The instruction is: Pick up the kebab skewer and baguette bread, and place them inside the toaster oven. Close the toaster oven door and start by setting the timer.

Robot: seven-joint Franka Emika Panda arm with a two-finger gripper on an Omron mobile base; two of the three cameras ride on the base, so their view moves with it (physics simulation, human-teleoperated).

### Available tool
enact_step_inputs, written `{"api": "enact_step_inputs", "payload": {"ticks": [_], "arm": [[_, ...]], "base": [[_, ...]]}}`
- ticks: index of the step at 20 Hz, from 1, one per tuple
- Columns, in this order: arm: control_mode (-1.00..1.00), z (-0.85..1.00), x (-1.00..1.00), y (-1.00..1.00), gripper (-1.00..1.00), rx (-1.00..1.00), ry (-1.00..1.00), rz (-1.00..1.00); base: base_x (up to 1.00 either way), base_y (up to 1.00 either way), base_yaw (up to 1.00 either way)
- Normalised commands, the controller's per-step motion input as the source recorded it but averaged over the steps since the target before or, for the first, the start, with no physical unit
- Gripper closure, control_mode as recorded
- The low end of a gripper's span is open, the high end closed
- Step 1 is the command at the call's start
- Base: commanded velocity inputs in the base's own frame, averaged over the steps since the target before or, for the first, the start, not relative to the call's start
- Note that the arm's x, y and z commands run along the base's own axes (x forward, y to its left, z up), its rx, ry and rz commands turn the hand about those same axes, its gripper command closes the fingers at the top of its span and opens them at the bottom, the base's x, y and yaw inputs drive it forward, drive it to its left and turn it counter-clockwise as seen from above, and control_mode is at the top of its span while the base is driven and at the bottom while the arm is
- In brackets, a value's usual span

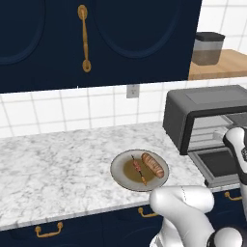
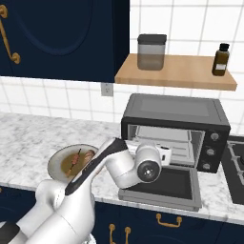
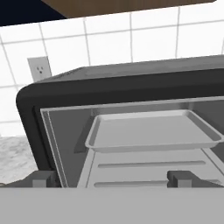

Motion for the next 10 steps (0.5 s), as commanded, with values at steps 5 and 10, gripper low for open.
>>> {"api": "enact_step_inputs", "payload": {"ticks": [5,10], "arm": [[-1.0,-0.1,0.1,-0.15,-1.0,0.0,-0.01,0.0],[-1.0,0.0,0.16,-0.13,-1.0,0.0,0.0,0.0]], "base": [[0.0,0.0,0.0],[0.0,0.0,0.0]]}}
